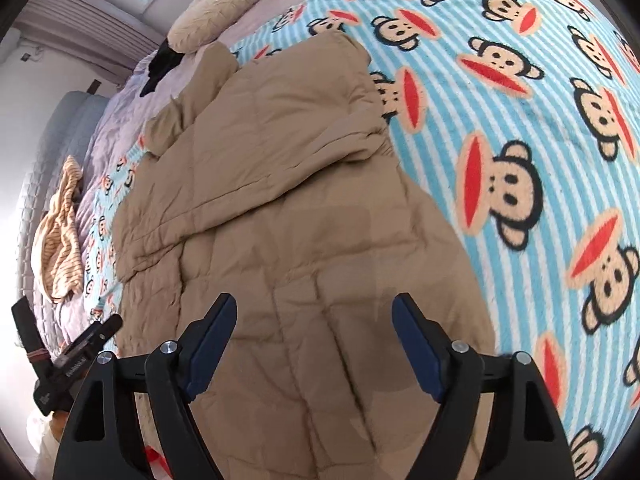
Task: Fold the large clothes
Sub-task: 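Press and straighten the folded jacket edges with both tools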
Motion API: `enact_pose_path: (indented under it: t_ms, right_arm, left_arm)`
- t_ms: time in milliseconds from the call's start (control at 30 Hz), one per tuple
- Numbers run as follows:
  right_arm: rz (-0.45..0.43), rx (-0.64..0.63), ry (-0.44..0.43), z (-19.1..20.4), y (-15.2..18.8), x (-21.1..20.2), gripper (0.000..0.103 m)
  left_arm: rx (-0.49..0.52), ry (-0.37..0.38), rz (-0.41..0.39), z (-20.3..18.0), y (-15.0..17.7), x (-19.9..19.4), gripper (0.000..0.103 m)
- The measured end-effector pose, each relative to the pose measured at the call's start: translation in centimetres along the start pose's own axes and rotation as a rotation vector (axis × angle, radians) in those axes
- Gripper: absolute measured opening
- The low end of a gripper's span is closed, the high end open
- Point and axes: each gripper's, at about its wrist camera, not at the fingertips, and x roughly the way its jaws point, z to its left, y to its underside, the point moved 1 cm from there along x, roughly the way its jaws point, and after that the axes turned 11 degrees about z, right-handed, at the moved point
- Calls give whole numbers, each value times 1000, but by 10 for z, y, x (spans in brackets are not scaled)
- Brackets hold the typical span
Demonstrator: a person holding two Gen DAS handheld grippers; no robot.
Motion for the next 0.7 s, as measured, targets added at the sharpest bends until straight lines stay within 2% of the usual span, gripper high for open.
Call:
enact_pose_path:
  t_ms: [67, 267, 433, 700]
  right_arm:
    - [-12, 4, -14, 3, 7, -2, 89]
    - [-48, 9, -10, 13, 30, -7, 89]
    - [-61, 15, 9, 25, 53, -9, 89]
    - [-89, 41, -18, 47, 102, -26, 91]
  left_arm:
    - [8, -2, 4, 2, 7, 0, 103]
    - [23, 14, 17, 15, 30, 1, 103]
    - [11, 24, 20, 33, 54, -10, 103]
    - [13, 43, 31, 59, 96, -37, 103]
